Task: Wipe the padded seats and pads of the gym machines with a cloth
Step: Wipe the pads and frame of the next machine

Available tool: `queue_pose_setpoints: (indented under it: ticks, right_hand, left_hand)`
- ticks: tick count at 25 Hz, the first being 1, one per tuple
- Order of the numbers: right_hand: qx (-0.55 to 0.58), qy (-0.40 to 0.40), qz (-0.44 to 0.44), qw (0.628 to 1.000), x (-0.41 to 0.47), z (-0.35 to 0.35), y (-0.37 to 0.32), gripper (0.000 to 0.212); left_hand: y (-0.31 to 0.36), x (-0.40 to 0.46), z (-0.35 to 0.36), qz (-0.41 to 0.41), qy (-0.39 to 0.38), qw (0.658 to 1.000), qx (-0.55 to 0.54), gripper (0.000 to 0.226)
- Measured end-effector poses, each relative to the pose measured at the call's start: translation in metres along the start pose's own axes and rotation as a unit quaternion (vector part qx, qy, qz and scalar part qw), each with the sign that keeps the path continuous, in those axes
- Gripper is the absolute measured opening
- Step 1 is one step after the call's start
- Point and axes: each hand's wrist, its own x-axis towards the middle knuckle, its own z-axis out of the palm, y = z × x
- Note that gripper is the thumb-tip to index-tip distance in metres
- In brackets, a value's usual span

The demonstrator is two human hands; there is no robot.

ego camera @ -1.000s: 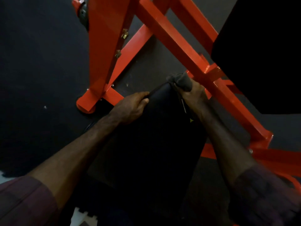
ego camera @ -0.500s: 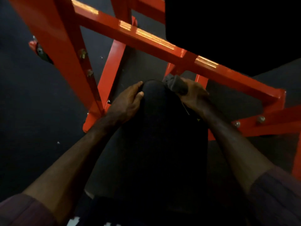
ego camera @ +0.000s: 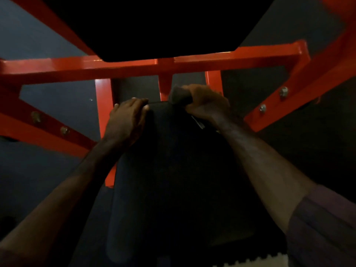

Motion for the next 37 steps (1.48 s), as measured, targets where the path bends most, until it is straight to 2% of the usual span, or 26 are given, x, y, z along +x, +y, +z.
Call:
queue_pose_setpoints:
  ticks: [2,3,5,8,9,12,13,17,20,25,28,30,33,37]
  right_hand:
    - [-0.001,-0.041,0.035,0.999,0.007,0.006,-0.003,0.07]
    - [0.021,-0.052,0.035,0.998,0.007,0.005,-0.004,0.071]
    - [0.1,-0.013,0.001,0.995,-0.003,0.0,0.011,0.057]
    - [0.149,0.097,0.084,0.981,-0.031,0.003,0.031,0.046]
    - [0.145,0.106,0.087,0.98,-0.035,0.003,0.023,0.048]
    - [0.119,0.08,0.016,0.99,-0.019,0.009,-0.003,0.059]
    - [0.125,0.081,0.022,0.989,-0.016,0.007,-0.003,0.059]
    - [0.238,0.17,0.18,0.939,-0.069,0.025,0.045,0.047]
    - [0.271,0.174,0.234,0.917,-0.119,0.038,0.052,0.044]
    - [0.287,0.199,0.18,0.919,-0.085,0.033,0.046,0.04]
    - [0.273,0.21,0.201,0.917,-0.133,0.049,0.057,0.027]
    - [0.262,0.191,0.221,0.92,-0.167,0.06,0.062,0.032]
    - [0.278,0.175,0.204,0.922,-0.149,0.054,0.064,0.037]
    - [0.293,0.216,0.183,0.914,-0.129,0.054,0.066,0.032]
  left_hand:
    - [0.019,0.016,0.002,0.038,-0.03,0.998,0.028,0.06]
    - [0.027,0.021,0.004,0.05,-0.038,0.997,0.039,0.061]
    - [0.036,0.027,0.009,0.061,-0.042,0.994,0.076,0.062]
    - [0.047,0.022,0.017,0.081,-0.043,0.989,0.117,0.056]
    - [0.051,0.021,0.02,0.088,-0.046,0.988,0.119,0.054]
    - [0.054,0.02,0.024,0.105,-0.052,0.986,0.118,0.054]
    - [0.053,0.022,0.026,0.109,-0.053,0.986,0.119,0.056]
    - [0.063,0.025,0.027,0.126,-0.058,0.984,0.109,0.058]
    - [0.085,0.027,0.03,0.172,-0.067,0.977,0.108,0.057]
    - [0.102,0.035,0.05,0.223,-0.071,0.962,0.142,0.055]
    - [0.102,0.031,0.053,0.236,-0.079,0.957,0.146,0.058]
    - [0.107,0.028,0.051,0.243,-0.092,0.953,0.157,0.059]
    - [0.109,0.023,0.052,0.258,-0.108,0.945,0.169,0.061]
    - [0.102,0.022,0.058,0.27,-0.083,0.946,0.158,0.059]
